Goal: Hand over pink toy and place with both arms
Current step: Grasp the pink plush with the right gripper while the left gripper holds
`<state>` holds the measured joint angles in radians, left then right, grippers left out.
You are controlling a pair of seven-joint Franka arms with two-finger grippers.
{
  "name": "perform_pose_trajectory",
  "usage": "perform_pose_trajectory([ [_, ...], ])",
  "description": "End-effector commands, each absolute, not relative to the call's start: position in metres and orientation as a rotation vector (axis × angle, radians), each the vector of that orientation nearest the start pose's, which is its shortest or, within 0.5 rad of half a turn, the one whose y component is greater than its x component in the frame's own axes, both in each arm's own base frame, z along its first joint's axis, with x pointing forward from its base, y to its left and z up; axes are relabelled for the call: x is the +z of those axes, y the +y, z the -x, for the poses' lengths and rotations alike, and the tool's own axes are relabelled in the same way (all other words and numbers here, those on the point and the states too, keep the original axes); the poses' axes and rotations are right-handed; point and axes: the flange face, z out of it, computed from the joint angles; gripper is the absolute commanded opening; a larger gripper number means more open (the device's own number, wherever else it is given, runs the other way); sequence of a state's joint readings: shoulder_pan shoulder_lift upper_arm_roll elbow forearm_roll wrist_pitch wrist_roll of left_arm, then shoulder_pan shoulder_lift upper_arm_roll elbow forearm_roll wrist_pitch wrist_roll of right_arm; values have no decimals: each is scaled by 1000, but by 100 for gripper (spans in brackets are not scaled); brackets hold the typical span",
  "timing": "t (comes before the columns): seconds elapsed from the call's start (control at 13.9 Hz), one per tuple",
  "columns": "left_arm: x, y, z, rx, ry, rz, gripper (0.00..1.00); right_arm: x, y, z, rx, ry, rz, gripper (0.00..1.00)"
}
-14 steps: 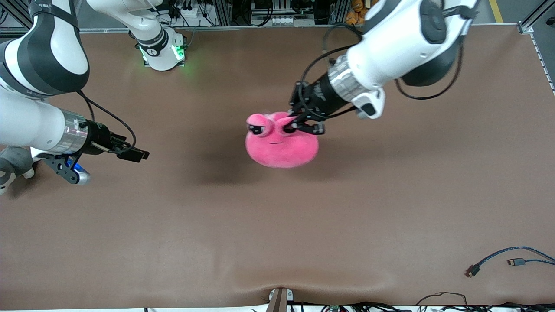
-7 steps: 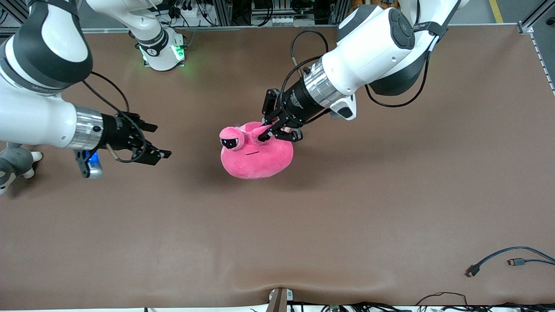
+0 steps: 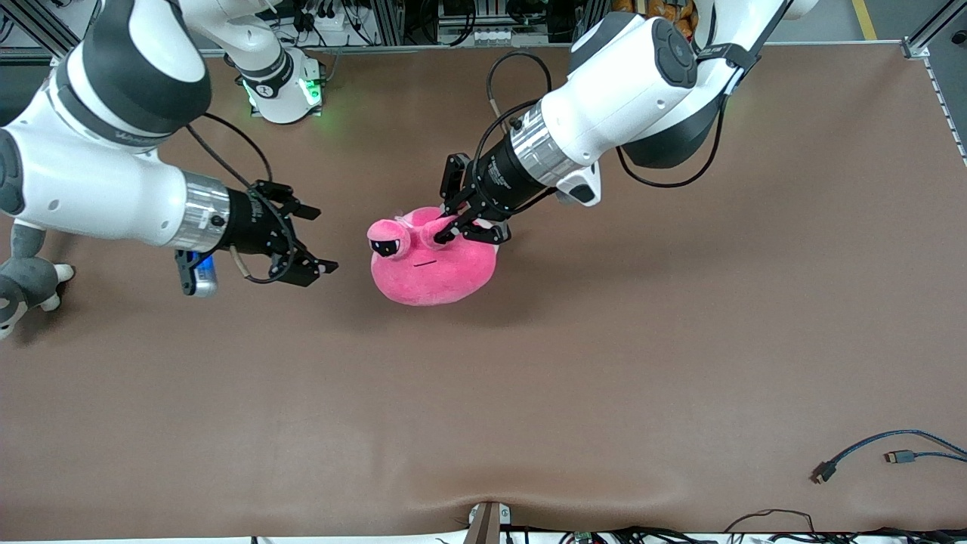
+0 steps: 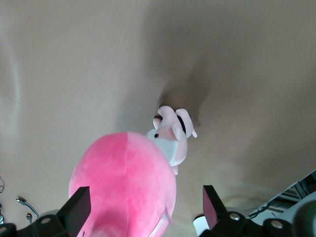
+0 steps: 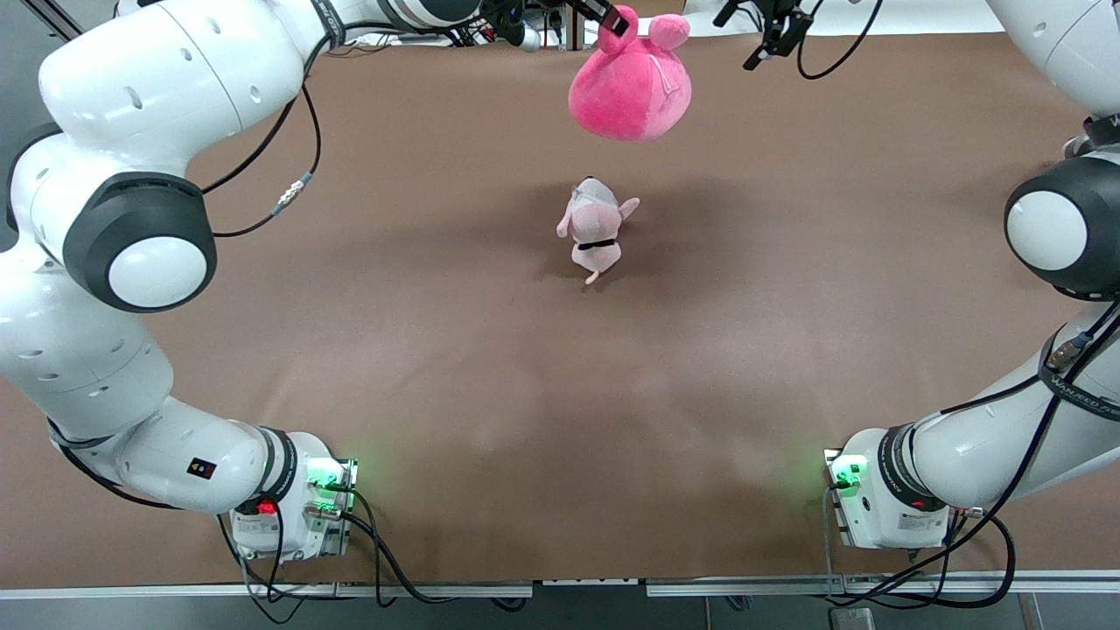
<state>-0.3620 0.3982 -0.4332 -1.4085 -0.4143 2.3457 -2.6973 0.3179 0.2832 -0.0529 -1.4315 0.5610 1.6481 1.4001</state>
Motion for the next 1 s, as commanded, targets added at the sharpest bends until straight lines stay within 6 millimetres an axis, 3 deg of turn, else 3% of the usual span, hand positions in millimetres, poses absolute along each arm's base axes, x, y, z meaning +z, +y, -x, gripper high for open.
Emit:
perform_pose_trajectory([
  [0.0,560,-481,-541,-864,2279,-1109,0,549,226,-608,664,1582,2217,100],
  [0.29,555,-489,-538,-876,2283,-1086,0,570,234,-610,711,1654,2092,100],
  [0.57,548,-498,-536,-884,2274,-1079,0,575,254,-609,669,1654,2063,100],
  [0.93,544,-515,-525,-896,2251,-1068,0,556,284,-611,616,1636,2086,100],
])
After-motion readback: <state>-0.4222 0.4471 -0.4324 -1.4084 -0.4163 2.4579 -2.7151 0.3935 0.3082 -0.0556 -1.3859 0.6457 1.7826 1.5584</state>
